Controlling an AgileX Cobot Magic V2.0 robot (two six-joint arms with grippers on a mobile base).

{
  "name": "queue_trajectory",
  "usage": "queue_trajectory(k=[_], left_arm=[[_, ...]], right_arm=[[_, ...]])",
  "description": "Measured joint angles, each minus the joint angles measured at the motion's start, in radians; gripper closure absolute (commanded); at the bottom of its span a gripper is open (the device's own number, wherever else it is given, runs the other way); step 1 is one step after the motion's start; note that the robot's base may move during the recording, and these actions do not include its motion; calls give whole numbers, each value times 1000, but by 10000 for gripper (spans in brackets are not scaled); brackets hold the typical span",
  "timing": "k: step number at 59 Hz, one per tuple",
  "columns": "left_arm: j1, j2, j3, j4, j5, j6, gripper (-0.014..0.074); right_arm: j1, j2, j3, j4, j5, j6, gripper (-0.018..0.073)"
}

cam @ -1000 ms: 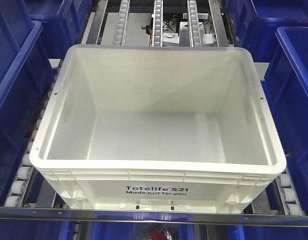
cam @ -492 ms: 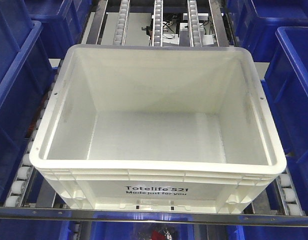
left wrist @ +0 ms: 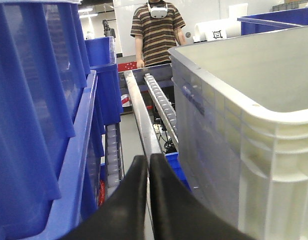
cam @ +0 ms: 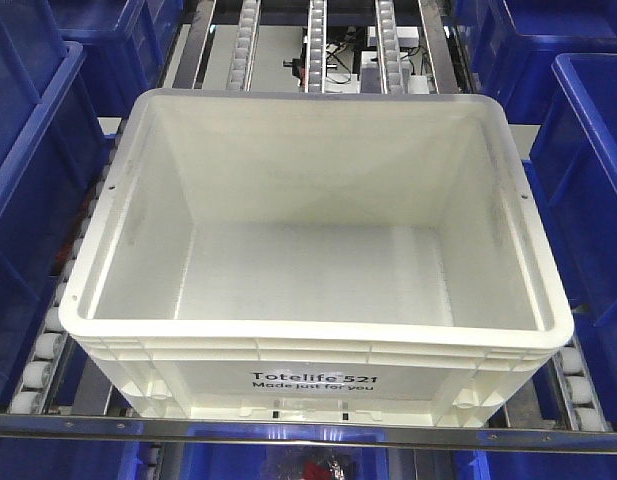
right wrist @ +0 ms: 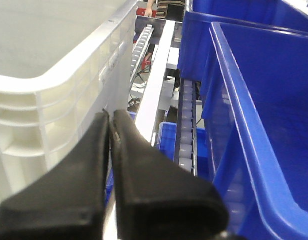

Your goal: Move bin from left to right shelf

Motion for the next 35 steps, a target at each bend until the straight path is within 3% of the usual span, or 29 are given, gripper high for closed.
queue_trajectory(k=[18, 28, 35], left_arm=[[0, 0, 0, 0, -5, 0, 603], [0, 0, 0, 0, -115, 0, 603], [0, 0, 0, 0, -184, 0, 603]], right_arm=[[0, 0, 0, 0, 0, 0, 566], [0, 0, 0, 0, -27, 0, 566], [0, 0, 0, 0, -128, 2, 566]])
